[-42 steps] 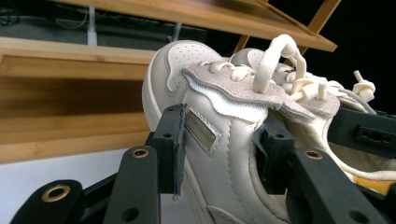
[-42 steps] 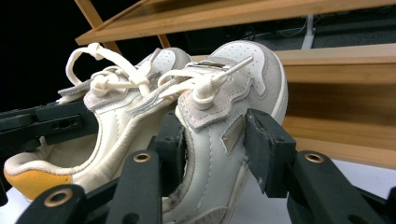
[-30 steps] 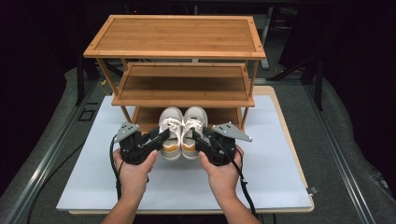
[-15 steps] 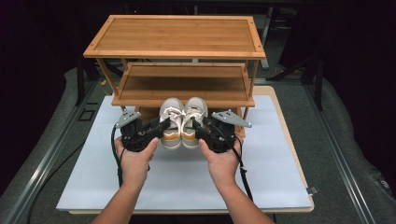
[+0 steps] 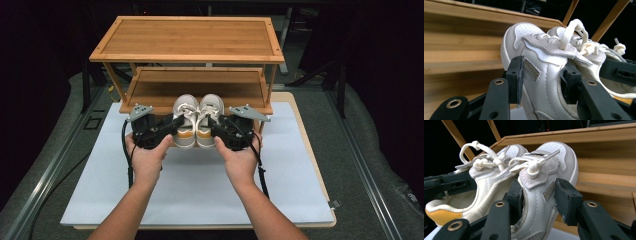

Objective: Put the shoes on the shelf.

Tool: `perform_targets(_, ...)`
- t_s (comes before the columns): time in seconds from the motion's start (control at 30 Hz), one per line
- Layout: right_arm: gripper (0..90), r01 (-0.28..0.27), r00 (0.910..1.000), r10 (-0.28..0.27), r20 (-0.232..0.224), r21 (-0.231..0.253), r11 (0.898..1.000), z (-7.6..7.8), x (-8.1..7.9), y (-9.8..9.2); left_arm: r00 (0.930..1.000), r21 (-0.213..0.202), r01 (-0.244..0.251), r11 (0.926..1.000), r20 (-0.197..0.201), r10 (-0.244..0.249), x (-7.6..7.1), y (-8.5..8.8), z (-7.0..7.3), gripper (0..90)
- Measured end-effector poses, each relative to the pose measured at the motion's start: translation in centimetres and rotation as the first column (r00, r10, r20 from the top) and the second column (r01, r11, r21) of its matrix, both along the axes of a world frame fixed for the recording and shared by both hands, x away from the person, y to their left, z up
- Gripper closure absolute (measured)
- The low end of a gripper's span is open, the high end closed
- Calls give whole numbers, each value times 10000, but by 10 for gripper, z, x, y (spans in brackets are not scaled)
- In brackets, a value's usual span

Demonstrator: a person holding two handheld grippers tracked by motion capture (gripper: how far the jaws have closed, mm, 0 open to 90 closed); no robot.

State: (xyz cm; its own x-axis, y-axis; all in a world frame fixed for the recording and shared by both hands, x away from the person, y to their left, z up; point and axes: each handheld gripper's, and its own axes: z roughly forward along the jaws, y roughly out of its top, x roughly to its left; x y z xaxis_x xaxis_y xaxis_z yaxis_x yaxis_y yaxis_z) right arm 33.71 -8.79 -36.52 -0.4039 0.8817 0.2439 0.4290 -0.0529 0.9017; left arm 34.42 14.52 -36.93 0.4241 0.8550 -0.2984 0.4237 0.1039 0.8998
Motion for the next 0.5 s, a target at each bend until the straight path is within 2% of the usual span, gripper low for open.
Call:
perform_targets(0.23,590,61,10000,-61,3,-61,10000,6,12,1,9999,-126,89,9999,-99,-91,13,1,4,592)
perform_targets(0.37,590,80,10000,-80,27,-47,10000,7,17,2,9999,-35,29,10000,-128,-30,18,1,5,592)
perform_targets(0.5,590,93,9999,-93,-47,-31,10000,8,22,2,9998,-188,61,9998,-199,-65,22,3,5,592)
